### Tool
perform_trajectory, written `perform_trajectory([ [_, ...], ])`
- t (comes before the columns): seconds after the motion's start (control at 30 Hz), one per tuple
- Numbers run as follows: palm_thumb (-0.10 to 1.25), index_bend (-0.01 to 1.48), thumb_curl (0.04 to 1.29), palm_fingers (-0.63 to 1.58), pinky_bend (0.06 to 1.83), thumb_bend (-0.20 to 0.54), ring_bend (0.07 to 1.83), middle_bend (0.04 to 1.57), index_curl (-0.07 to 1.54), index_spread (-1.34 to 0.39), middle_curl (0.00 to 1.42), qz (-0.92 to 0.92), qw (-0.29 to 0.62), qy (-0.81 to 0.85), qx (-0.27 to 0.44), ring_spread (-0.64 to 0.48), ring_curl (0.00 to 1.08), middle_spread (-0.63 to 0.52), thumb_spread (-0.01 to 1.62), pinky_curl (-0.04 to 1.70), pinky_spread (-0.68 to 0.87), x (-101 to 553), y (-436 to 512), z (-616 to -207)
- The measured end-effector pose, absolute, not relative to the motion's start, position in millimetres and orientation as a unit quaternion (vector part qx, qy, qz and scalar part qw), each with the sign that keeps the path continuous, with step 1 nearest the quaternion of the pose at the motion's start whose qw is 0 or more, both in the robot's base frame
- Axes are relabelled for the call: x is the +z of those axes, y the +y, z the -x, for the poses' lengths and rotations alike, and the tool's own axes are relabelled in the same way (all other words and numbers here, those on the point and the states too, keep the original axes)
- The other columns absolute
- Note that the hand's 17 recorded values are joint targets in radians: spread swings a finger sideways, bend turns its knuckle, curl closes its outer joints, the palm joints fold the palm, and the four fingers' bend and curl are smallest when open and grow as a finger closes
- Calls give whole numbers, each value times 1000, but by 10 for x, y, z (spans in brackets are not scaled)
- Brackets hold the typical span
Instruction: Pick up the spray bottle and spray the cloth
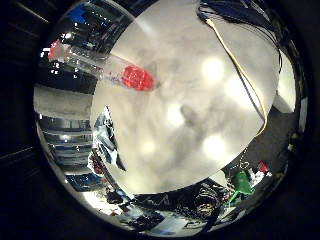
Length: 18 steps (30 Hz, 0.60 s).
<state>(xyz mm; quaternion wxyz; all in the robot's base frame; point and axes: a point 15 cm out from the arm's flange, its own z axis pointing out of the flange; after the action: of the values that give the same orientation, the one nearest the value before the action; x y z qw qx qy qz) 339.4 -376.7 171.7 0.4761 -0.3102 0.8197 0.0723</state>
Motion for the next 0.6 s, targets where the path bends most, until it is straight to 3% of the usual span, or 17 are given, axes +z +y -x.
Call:
perform_trajectory([
  [0.6,604,151,317,136,475,-23,419,250,264,-185,357,346,471,804,111,159,254,111,1046,277,394,1334,-3736,-4126],
])
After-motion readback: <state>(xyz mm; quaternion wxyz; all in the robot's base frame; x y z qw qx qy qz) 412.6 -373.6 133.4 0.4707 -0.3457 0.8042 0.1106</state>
